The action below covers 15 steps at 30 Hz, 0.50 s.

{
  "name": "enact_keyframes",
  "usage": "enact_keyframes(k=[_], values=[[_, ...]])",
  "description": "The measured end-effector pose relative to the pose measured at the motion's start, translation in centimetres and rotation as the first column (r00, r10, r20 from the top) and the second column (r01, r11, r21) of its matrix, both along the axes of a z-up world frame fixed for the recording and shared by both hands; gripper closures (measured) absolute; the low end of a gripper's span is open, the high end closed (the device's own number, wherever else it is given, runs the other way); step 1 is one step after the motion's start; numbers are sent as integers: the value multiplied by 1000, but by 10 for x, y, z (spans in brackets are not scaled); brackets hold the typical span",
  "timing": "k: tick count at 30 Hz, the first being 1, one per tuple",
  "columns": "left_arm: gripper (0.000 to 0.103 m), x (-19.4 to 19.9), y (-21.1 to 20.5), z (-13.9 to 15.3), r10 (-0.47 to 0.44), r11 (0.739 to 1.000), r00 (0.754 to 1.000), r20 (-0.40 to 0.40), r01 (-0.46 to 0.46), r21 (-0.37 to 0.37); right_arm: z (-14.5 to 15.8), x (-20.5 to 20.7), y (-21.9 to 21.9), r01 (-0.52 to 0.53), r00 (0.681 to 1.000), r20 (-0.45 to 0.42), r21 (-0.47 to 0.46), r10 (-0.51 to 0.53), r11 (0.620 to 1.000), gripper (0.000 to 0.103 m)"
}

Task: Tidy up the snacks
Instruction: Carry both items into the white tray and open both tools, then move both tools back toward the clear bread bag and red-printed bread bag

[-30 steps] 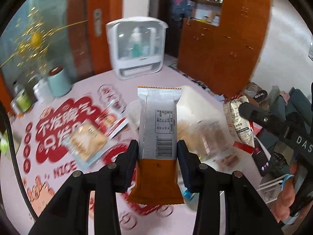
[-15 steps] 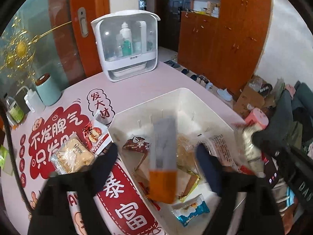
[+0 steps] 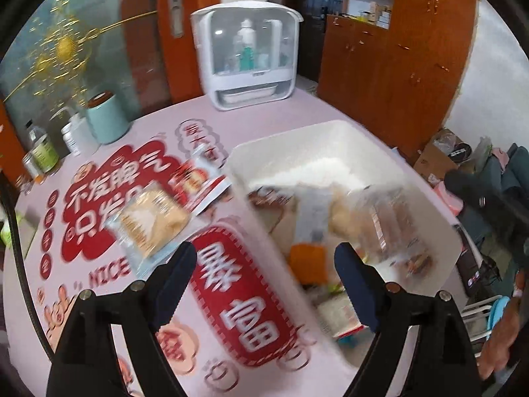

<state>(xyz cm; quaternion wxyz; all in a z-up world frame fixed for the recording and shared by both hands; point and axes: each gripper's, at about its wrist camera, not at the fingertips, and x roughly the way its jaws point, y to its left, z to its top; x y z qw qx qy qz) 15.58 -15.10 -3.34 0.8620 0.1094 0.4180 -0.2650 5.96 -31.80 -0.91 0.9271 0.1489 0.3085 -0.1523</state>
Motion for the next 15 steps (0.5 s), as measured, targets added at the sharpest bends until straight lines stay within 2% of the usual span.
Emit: enact_keyframes(k=[9,15], values=[[19,-20,87,-25,112,993,993,-42,-110,43,-14,11,32,-68,996,-66,-45,65,997,66],[19,-18,128,-22,173,984,984,-37,-171,48,-14,25,53,-145,985,-101,-50,139,988,66]])
